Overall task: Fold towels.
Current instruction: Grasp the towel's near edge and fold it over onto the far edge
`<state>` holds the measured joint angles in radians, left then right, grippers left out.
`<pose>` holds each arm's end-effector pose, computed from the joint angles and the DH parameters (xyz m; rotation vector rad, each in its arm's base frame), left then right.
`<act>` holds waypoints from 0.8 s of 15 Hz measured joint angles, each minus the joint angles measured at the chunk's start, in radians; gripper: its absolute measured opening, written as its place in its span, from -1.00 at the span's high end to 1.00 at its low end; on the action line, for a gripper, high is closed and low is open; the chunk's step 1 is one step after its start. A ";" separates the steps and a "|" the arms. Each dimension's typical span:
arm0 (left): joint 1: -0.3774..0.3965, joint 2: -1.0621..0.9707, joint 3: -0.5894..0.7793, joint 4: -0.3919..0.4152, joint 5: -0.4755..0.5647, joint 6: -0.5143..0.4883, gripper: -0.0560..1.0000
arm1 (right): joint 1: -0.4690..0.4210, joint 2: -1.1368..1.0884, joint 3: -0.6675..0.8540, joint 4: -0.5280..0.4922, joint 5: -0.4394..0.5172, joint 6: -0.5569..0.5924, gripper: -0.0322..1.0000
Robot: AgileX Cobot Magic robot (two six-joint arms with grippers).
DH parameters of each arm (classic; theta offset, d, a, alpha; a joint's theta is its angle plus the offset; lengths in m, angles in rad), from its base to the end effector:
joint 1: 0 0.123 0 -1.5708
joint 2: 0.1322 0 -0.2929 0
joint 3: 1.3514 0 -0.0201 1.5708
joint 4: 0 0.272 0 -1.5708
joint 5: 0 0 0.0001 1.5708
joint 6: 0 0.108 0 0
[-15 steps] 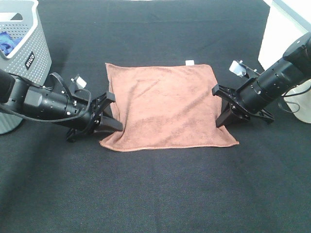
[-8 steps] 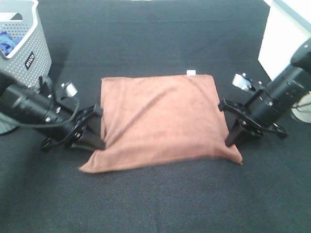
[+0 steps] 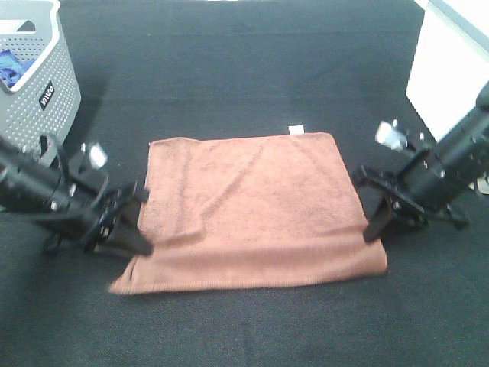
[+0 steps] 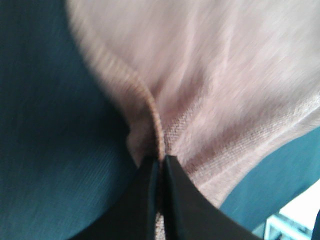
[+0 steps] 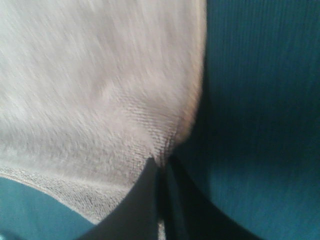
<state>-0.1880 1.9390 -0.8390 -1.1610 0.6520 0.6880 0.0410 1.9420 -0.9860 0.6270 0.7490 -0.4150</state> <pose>0.3079 -0.1198 0.0733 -0.1663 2.9055 -0.9564 0.3357 0.0570 0.0860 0.0305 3.0431 0.6382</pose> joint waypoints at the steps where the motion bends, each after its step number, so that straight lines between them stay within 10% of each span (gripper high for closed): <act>1: 0.000 0.000 -0.034 -0.008 -0.009 0.000 0.87 | 0.000 -0.001 -0.033 0.002 -0.013 -0.004 0.94; 12: 0.000 0.170 -0.497 -0.005 -0.262 -0.044 0.87 | 0.000 0.333 -0.746 -0.003 0.057 0.040 0.94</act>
<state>-0.1880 2.1090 -1.3360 -1.1660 0.3900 0.6440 0.0410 2.2750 -1.7320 0.6240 0.8060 -0.3750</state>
